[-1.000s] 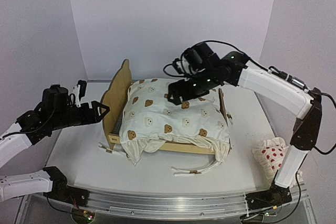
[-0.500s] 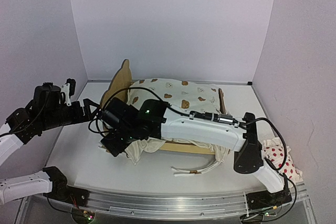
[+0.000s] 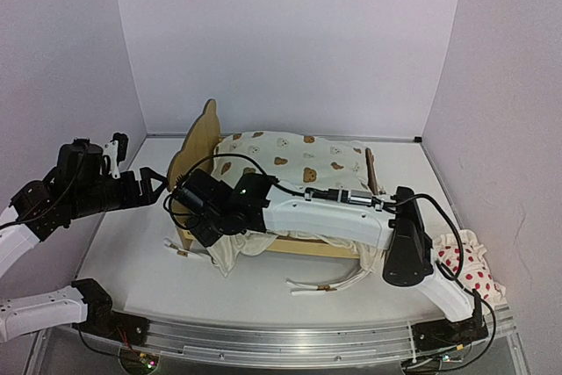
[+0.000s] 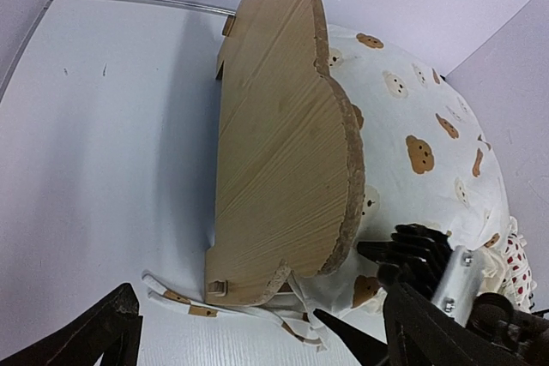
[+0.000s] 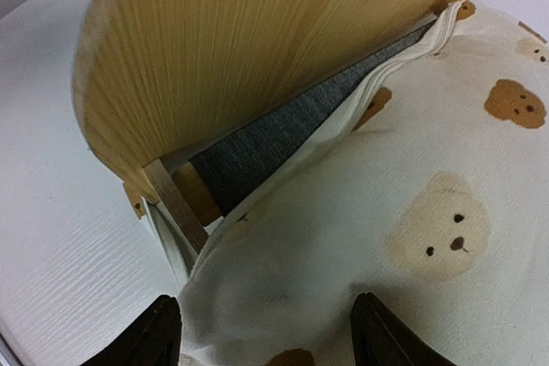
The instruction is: Set up the pet bed
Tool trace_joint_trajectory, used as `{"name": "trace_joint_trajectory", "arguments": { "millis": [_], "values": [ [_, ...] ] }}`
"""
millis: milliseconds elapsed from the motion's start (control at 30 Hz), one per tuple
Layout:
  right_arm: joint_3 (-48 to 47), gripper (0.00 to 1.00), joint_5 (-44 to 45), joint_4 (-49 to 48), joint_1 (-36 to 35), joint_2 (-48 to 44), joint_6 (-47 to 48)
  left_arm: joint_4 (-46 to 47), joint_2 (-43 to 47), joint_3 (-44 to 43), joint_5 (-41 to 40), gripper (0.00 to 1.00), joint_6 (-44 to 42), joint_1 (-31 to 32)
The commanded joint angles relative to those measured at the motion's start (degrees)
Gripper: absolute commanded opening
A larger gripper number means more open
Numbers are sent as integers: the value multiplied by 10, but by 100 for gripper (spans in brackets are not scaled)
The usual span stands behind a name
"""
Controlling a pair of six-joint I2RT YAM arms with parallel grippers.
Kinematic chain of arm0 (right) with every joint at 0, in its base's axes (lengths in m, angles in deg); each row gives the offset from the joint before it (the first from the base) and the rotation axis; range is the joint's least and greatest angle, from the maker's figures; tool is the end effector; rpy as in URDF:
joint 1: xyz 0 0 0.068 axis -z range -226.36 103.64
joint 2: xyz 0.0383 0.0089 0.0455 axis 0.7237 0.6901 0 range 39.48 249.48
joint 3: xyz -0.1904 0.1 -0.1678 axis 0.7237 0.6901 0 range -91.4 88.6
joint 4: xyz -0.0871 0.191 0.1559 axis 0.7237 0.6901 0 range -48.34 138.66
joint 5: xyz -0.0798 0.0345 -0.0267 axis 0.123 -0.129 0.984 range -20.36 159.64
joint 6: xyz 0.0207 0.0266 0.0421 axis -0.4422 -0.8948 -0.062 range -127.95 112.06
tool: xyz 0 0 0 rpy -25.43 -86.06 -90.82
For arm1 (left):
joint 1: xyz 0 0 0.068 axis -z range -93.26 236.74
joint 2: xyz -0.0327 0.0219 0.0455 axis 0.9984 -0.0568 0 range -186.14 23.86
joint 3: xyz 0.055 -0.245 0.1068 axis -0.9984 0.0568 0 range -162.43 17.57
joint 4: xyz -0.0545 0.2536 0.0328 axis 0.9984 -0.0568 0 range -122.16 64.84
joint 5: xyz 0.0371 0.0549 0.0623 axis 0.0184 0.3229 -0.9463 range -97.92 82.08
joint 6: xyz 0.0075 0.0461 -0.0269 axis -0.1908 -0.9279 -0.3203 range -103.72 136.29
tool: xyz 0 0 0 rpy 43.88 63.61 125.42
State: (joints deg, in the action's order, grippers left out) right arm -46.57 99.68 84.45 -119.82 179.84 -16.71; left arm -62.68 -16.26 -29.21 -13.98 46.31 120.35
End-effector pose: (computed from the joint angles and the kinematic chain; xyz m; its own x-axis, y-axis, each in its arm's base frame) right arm 0.1717 0.5153 0.2416 -0.3210 -0.6174 -0.7182 -0.6937 0.6695 -0.2656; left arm 0.1257 -0.0790 0.3156 -0.6075 -0.1937 -0.7703 0.1973 0.9026 -0.3825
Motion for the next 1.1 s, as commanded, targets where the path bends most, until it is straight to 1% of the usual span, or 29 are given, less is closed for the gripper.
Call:
{"name": "trace_joint_trajectory", "arguments": {
  "millis": [0, 67, 133, 267, 333, 467, 533, 633, 733, 867, 1067],
  "values": [
    [18, 68, -15, -15, -1, 22, -12, 7, 5, -1, 0, 99, -7, 2],
    [27, 67, -13, -15, 0, 25, -11, 7, 3, -1, -1, 99, -7, 2],
    [36, 63, -8, -15, 1, 25, -9, 7, 1, -1, 0, 99, -7, 2],
    [56, 46, -5, -20, 5, 12, -11, 7, 0, 0, 0, 98, -7, 2],
    [62, 41, -27, -21, 6, 0, -12, 7, 0, 0, -2, 98, -7, 2],
    [84, 37, -86, -25, 6, -43, -21, 6, -3, 0, -7, 98, -7, 2],
    [96, 31, -97, -28, 6, -65, -20, 6, -6, 0, -9, 98, -7, 2],
    [114, 15, -94, -33, 6, -92, -9, 6, -7, -1, -12, 98, -7, 2],
    [125, 5, -88, -35, 8, -108, 1, 7, -6, -2, -15, 98, -8, 2],
    [136, 0, -89, -35, 15, -127, 7, 19, 0, -3, -12, 95, -17, 2],
    [152, 0, -87, -35, 41, -168, 17, 42, -11, -20, 32, 91, -35, 2]
  ]
}}
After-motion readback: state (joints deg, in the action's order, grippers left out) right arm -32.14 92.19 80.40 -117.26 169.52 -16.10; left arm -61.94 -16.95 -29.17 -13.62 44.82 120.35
